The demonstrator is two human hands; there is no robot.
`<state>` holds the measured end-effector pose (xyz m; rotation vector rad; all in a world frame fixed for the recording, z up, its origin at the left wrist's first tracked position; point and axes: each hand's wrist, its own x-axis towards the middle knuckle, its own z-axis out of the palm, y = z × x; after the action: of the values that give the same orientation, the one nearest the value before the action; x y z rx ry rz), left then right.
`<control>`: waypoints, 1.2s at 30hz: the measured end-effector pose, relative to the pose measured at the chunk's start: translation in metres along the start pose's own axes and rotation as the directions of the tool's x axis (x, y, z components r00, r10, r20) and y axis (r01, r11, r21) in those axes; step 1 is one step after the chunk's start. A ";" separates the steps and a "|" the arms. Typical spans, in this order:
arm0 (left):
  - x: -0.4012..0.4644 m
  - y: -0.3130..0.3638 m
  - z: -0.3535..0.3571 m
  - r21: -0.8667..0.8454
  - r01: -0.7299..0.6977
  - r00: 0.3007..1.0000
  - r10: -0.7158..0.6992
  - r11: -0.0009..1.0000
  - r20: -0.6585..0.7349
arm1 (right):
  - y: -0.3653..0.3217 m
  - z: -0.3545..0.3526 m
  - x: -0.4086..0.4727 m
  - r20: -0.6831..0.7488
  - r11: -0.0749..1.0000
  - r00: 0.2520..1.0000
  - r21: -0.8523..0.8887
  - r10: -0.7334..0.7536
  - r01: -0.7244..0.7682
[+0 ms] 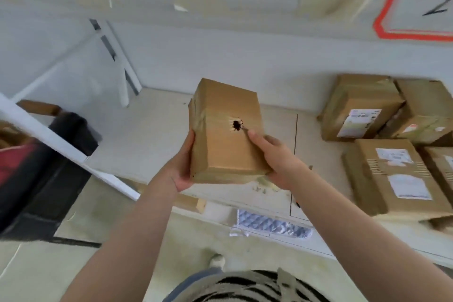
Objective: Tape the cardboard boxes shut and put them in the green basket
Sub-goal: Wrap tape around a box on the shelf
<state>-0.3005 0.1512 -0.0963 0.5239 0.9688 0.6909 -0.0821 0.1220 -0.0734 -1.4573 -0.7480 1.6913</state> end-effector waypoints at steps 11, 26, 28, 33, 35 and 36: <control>0.051 -0.006 -0.038 0.659 0.064 0.953 0.151 0.749 -0.264 | 0.082 0.059 0.054 -0.287 0.961 0.958 -0.269 -0.025 -0.056; 0.081 -0.022 -0.025 0.696 0.050 0.960 0.158 0.717 -0.231 | 0.086 -0.048 0.046 -0.389 0.464 0.812 -0.870 -0.435 -0.168; 0.080 -0.024 -0.020 0.704 0.050 0.966 0.144 0.709 -0.214 | 0.065 -0.045 0.038 -0.399 0.617 0.783 -0.787 -0.478 -0.025; 0.059 -0.018 -0.002 0.897 -0.101 0.918 0.387 0.430 -0.082 | 0.022 -0.013 0.006 -0.092 0.560 0.800 -0.761 -0.593 0.328; 0.043 -0.009 0.008 0.806 -0.388 0.855 0.500 0.446 0.135 | 0.018 0.002 -0.001 -0.008 0.525 0.792 -0.753 -0.610 0.397; 0.034 -0.005 0.012 0.728 -0.489 0.829 0.515 0.480 0.217 | 0.018 0.007 -0.002 0.015 0.518 0.791 -0.748 -0.612 0.415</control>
<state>-0.2753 0.1721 -0.1128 1.6309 1.1305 0.7904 -0.0916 0.1106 -0.0859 -1.6608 -1.6481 0.7051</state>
